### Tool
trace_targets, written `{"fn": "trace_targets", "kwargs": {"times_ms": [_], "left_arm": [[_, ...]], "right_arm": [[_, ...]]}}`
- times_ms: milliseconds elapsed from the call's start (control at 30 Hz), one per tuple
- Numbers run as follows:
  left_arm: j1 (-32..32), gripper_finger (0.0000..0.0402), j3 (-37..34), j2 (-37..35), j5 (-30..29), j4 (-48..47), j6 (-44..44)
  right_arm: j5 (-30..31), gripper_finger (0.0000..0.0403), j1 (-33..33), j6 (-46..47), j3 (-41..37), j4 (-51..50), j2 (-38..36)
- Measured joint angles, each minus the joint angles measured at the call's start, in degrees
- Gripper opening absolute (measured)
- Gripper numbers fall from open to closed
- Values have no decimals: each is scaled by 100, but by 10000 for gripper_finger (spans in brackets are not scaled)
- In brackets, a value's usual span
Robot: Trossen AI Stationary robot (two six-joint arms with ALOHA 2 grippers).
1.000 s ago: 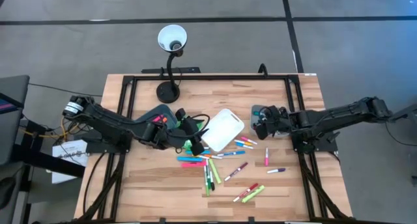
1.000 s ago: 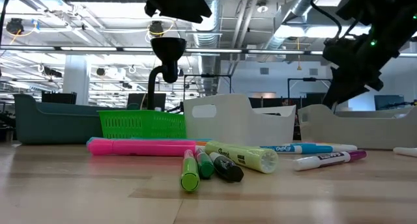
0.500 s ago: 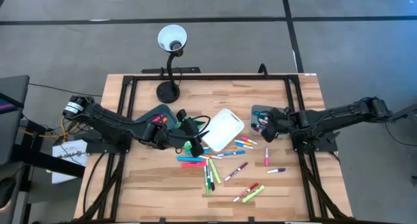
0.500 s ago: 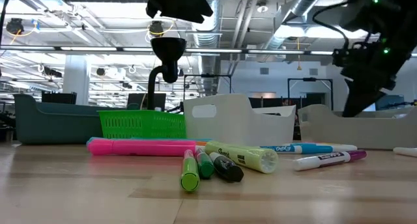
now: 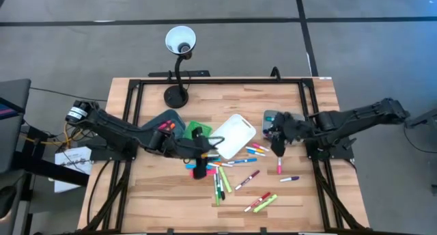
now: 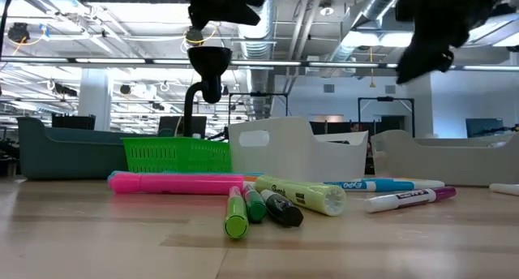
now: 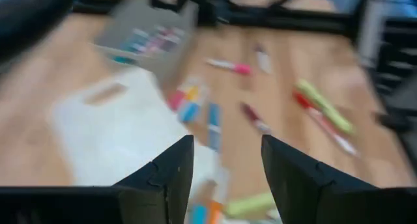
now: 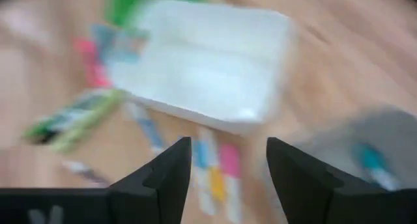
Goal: Pick & Place Markers
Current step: Put the green highlighter pen into the blue bin
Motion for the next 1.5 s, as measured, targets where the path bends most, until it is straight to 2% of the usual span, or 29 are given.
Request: {"fn": "trace_targets", "kwargs": {"times_ms": [133, 267, 367, 467, 633, 733, 933, 1200, 1333, 1500], "left_arm": [[-286, 176, -140, 1, 91, -36, -373], [-744, 176, -676, 3, -69, -38, -781], [-1095, 176, -1168, 5, -461, 278, -1067], [-1371, 176, -1438, 5, -985, 725, -1135], [-1525, 176, -1548, 3, -1527, 922, -1159], [-1481, 176, -1546, 1, -1635, 942, -1160], [-1414, 176, -1546, 1, -1659, 1266, -1159], [-1416, 176, -1546, 1, -1657, 1436, -1159], [-1416, 176, -1546, 1, -1655, 1468, -1159], [-1416, 176, -1546, 1, -1657, 1494, -1141]], "right_arm": [[-373, 189, 685, -69, -161, 814, 323], [-440, 188, 1414, -242, -172, 1070, 910], [-542, 183, 1867, -404, -177, 1269, 1422], [-992, 176, 2235, -409, -177, 1603, 1963], [-1551, 166, 2805, -402, -177, 2443, 2780], [-1665, 164, 3101, -400, -177, 2929, 3148], [-1619, 168, 3435, -345, -177, 3292, 3721], [-1403, 161, 3442, -406, -157, 3308, 4345], [-1157, 143, 3485, -464, -137, 3350, 4485], [-1069, 99, 3530, -858, -62, 3284, 4494]]}}
